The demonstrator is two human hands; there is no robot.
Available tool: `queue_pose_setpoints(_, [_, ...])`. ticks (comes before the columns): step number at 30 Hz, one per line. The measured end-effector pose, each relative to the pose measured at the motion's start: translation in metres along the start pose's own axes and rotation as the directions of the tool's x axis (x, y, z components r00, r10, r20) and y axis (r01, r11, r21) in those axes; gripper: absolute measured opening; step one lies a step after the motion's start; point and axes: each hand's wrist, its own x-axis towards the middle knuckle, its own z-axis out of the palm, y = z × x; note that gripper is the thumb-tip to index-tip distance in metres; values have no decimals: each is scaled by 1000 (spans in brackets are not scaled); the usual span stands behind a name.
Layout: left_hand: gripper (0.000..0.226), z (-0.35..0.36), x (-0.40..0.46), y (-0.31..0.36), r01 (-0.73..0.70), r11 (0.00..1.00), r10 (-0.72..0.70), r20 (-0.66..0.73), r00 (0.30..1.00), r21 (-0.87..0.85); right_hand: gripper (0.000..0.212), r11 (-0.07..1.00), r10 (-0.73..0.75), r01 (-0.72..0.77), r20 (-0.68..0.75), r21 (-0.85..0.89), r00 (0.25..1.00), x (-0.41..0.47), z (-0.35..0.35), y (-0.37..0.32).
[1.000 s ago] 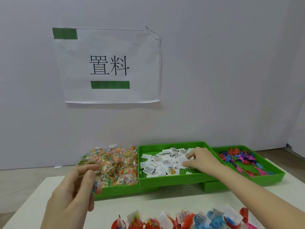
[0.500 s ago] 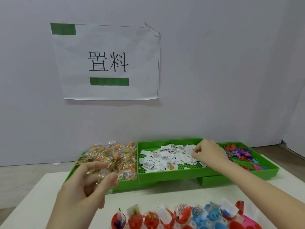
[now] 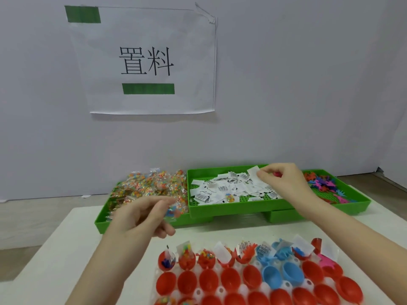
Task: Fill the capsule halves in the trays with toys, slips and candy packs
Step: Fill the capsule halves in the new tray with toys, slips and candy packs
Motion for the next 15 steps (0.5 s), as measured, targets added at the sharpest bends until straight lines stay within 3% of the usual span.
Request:
queue_pose_setpoints(3, [29, 7, -8, 10, 73, 992, -66, 77, 995, -99, 8, 921, -69, -26, 227, 388, 972, -51, -2, -40])
queue_pose_setpoints(6, [34, 20, -22, 19, 141, 975, -111, 172, 979, -173, 28, 871, -193, -28, 393, 491, 899, -96, -1, -63])
queue_pose_setpoints(9, [39, 27, -39, 28, 185, 959, -133, 236, 962, -215, 11, 881, -263, 81, 341, 467, 902, -118, 1, -72])
queue_pose_setpoints(11, [46, 27, -50, 30, 118, 985, -86, 235, 968, -123, 8, 890, -289, 142, 295, 433, 911, -125, 3, -75])
queue_pose_setpoints(15, [28, 25, -62, 32, 8, 997, 10, 222, 975, -78, 12, 885, -335, 204, 267, 419, 904, -132, 6, -79])
